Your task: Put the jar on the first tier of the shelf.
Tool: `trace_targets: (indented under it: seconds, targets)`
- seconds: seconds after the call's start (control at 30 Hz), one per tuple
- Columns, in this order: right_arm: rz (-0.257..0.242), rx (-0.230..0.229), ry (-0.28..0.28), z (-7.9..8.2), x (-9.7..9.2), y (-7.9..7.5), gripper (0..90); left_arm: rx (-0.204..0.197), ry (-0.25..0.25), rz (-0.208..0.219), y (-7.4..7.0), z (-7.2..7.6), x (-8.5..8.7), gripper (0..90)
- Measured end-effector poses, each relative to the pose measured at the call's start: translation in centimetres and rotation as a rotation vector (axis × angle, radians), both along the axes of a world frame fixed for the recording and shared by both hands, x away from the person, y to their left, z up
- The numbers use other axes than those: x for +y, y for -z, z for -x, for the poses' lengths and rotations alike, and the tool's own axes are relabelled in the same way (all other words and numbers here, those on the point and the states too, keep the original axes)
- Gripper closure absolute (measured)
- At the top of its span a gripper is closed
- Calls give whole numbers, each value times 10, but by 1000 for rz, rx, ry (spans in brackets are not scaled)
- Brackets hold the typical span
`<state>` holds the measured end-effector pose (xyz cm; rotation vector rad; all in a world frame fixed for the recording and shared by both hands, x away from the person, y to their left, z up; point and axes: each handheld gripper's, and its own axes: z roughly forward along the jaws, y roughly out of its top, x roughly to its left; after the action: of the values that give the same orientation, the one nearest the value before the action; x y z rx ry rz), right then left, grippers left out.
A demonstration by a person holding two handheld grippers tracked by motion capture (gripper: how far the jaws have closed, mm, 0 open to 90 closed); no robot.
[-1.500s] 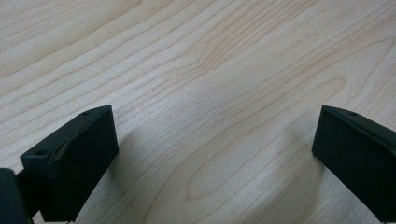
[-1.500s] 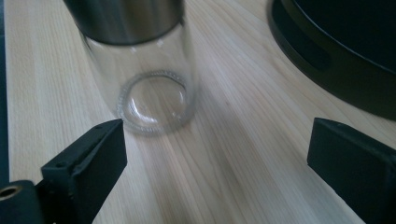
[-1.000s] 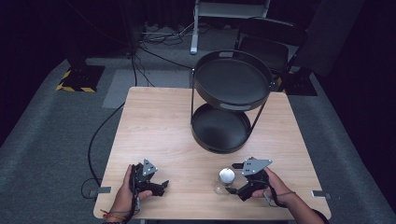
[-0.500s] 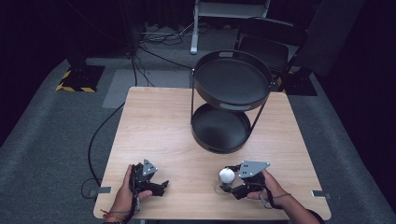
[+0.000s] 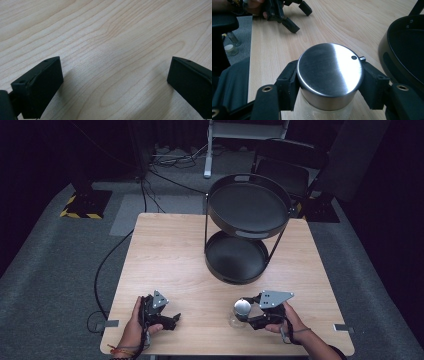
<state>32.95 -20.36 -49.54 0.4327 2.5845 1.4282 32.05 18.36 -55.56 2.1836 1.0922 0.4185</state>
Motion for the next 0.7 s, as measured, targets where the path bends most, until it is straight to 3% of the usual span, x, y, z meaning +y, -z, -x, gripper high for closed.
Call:
trace_targets:
  seconds: [0.43,0.7]
  targets:
    - [-39,30,28,-1,-3,2,393,0,0,0,0,0,0,0]
    - [-48,11,48,-2,-5,-9,394,0,0,0,0,0,0,0]
